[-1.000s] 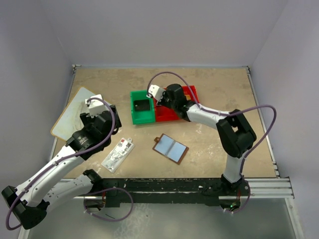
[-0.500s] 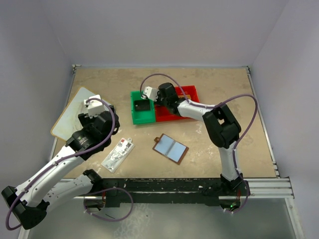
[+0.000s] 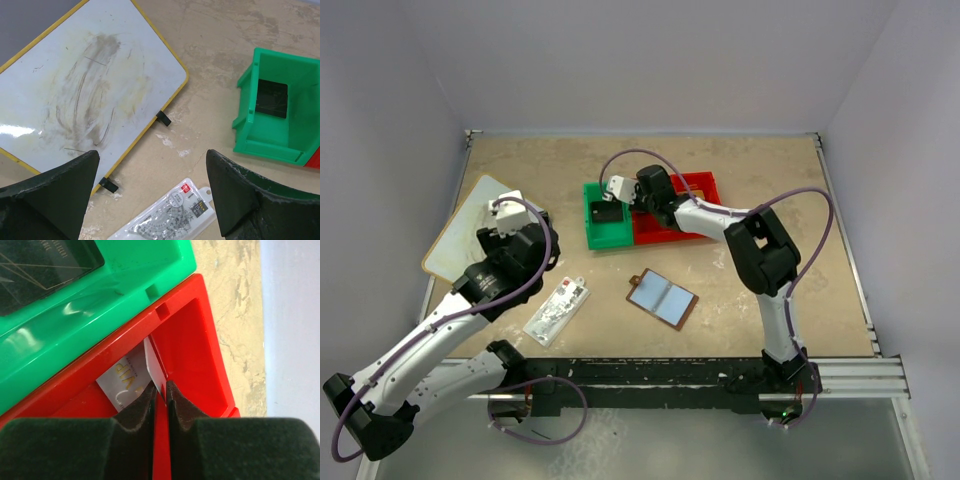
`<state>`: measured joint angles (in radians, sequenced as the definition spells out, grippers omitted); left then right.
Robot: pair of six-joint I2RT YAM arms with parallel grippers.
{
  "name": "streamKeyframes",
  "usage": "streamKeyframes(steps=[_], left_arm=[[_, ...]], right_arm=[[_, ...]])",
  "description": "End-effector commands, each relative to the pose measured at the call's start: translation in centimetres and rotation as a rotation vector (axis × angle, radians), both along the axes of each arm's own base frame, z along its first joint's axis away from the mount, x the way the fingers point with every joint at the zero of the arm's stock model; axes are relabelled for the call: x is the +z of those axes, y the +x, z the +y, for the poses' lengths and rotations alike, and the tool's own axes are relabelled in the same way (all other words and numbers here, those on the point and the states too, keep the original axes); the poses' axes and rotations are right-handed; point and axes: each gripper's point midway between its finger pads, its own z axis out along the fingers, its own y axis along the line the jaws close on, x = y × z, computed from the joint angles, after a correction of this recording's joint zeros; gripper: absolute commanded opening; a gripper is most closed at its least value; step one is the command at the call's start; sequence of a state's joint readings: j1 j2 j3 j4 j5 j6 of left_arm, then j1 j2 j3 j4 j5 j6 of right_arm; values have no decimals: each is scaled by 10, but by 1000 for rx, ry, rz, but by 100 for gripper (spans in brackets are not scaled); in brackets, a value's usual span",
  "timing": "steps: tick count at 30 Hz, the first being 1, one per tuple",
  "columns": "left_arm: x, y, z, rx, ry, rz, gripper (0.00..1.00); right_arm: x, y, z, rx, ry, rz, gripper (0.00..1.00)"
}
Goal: Take the credit cards out of the card holder
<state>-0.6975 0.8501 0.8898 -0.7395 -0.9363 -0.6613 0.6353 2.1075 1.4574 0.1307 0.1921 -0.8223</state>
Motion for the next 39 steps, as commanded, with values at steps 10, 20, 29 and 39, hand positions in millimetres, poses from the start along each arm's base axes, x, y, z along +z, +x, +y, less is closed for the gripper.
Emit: streamKeyframes(steps=[10, 20, 29, 39], left_arm=[[3, 4, -1, -2, 20, 3, 85], [0, 5, -3, -9, 30, 19, 85], [-1, 5, -6, -26, 19, 21, 85], [-1, 5, -5, -23, 23, 20, 85]], right_arm=[[16, -4, 19, 40, 94, 49, 27], [10, -6, 16, 26, 91, 56, 29], [19, -9, 16, 30, 125, 32, 35], [47, -3, 14, -32, 220, -29, 36]])
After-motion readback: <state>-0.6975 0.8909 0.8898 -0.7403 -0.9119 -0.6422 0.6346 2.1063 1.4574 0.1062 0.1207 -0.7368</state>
